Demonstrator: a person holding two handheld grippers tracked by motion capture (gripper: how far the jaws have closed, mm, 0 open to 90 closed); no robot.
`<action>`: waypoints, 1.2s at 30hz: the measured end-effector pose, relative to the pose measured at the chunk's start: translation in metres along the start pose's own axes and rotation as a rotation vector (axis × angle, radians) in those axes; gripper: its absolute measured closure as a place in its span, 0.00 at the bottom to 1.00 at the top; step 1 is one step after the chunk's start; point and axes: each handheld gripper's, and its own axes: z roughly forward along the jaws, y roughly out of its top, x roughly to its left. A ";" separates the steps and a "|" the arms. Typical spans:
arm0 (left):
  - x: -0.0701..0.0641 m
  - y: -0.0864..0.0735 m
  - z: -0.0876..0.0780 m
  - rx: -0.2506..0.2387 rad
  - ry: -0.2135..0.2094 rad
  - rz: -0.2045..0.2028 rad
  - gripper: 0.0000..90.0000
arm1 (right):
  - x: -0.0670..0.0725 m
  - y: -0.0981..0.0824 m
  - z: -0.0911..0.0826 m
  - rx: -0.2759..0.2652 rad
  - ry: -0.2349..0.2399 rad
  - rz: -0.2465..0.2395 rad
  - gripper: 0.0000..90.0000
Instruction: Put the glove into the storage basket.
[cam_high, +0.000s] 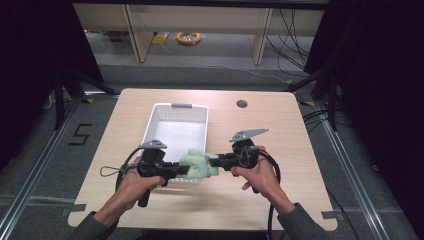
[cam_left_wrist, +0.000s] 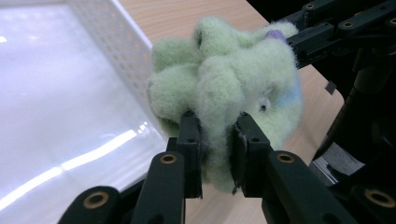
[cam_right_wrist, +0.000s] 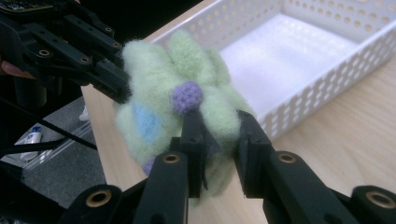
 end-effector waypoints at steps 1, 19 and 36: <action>0.003 0.001 -0.002 0.000 0.007 0.000 0.83 | 0.001 0.006 0.004 0.013 -0.014 0.001 0.84; 0.059 0.009 -0.011 0.041 0.097 -0.070 0.83 | -0.009 0.044 0.064 0.052 -0.013 0.021 0.84; 0.092 0.003 0.004 0.148 0.143 -0.107 0.82 | -0.018 0.035 0.107 0.136 -0.041 0.080 0.84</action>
